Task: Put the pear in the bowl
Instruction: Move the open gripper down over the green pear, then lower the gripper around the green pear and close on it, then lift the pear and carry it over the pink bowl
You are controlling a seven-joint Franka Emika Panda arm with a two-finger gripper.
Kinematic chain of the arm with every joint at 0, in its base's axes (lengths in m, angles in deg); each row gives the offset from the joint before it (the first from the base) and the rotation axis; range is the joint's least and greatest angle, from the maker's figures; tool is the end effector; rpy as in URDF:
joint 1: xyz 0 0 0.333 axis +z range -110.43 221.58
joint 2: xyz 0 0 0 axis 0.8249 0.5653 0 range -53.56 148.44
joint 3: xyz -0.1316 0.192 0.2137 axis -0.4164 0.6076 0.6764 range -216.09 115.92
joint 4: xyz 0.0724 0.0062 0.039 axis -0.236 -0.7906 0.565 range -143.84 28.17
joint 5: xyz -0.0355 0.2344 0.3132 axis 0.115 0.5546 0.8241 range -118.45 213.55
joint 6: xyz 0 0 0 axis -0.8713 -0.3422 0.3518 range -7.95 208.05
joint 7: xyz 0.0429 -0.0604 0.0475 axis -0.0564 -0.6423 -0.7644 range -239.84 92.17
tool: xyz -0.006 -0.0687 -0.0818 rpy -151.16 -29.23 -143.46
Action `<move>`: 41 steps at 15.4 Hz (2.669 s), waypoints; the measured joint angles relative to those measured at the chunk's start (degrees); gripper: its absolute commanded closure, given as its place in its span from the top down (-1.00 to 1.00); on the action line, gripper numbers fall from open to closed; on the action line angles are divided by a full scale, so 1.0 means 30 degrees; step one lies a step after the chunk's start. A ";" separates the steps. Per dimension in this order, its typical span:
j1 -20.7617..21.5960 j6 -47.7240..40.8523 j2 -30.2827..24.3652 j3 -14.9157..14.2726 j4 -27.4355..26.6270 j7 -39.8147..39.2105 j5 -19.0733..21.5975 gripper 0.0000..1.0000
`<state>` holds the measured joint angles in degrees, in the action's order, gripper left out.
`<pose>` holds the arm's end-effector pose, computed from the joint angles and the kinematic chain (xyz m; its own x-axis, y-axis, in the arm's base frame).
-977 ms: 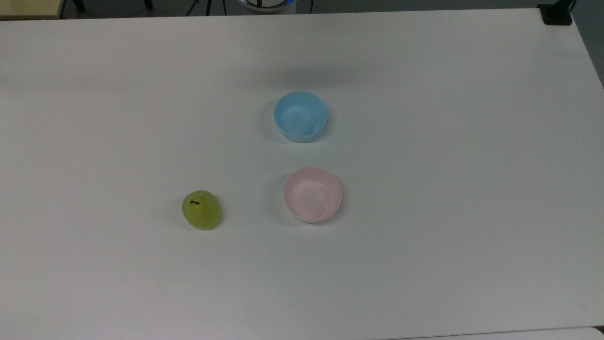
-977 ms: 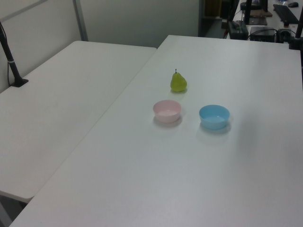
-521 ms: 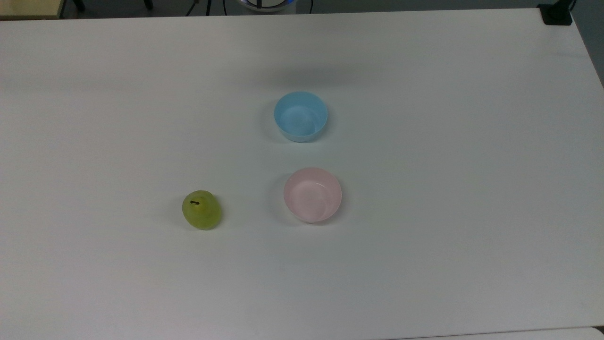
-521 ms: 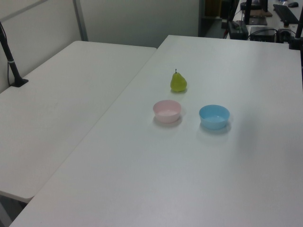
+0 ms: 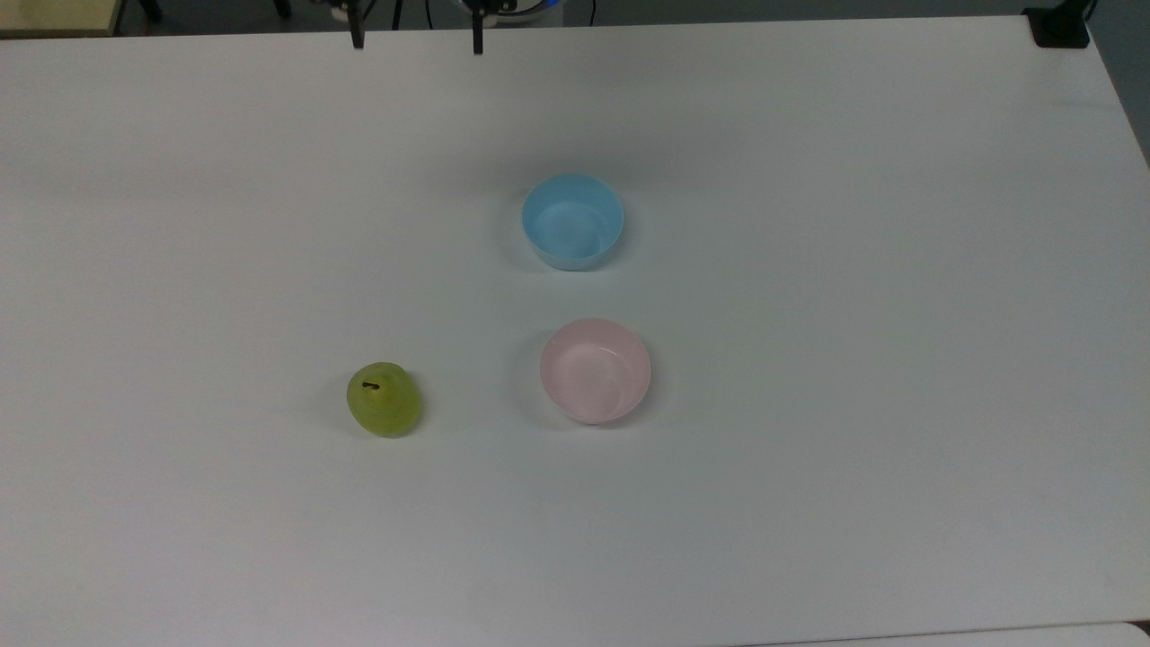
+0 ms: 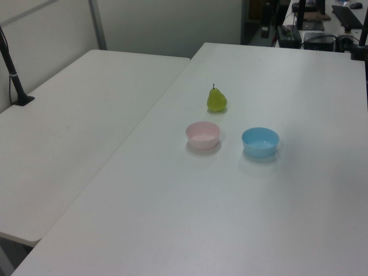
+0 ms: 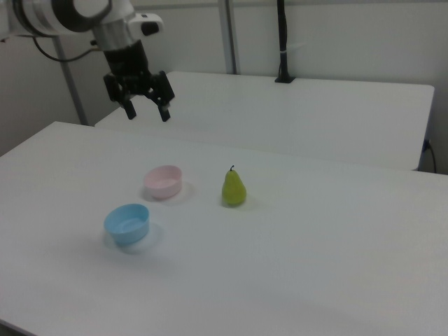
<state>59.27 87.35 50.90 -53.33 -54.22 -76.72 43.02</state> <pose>0.5812 -0.0024 0.6275 0.9953 0.0642 0.0732 0.0578 -0.9946 0.0864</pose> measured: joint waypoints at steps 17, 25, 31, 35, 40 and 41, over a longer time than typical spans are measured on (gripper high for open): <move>-0.1863 0.9339 0.7267 -0.0038 -0.0025 -0.0475 -0.0004 1.00; -0.1950 1.2286 0.9307 -0.0037 -0.0018 -0.0480 -0.0005 0.95; -0.1942 1.4512 1.0635 -0.0036 -0.0014 -0.0480 -0.0005 0.81; -0.1928 1.4721 1.1126 -0.0035 -0.0008 -0.0480 -0.0021 -0.01; -0.1922 1.4733 1.1129 -0.0034 0.0057 -0.0480 -0.0032 -0.50; -0.1918 1.4735 1.1120 -0.0034 0.0082 -0.0480 -0.0033 -0.50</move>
<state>53.52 131.55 84.26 -53.43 -53.97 -78.16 42.92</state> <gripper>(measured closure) 0.207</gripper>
